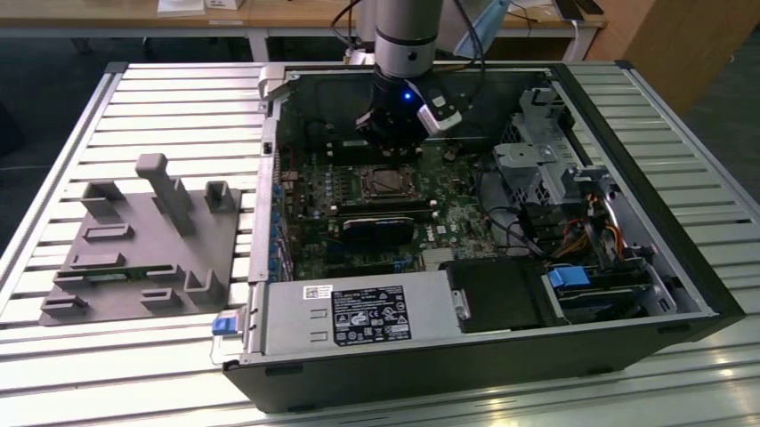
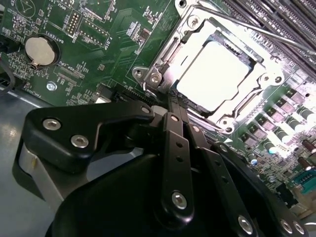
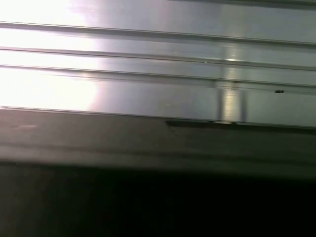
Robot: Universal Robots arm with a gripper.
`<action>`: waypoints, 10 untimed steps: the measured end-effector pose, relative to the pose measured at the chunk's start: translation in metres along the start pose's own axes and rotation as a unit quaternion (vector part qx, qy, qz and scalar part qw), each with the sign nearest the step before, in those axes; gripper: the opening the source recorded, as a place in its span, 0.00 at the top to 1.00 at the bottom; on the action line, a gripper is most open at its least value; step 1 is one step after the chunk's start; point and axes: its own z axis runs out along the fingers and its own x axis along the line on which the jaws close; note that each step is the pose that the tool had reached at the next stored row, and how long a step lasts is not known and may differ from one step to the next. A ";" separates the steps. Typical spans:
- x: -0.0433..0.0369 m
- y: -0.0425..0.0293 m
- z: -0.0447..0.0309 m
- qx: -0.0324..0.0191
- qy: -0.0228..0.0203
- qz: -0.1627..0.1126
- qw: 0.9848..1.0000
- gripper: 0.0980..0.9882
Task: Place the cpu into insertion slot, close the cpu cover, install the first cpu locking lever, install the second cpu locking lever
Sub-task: 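Install the first cpu locking lever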
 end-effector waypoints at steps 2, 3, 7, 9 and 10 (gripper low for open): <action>0.0000 0.0003 0.0008 0.002 0.000 0.000 1.000 0.99; 0.0000 0.0004 0.0012 0.003 0.000 0.000 1.000 0.99; 0.0000 0.0010 0.0020 0.002 0.000 0.000 1.000 0.99; -0.0001 0.0013 0.0020 0.002 0.000 0.000 1.000 0.99; -0.0001 0.0014 0.0020 0.002 0.000 0.000 1.000 0.99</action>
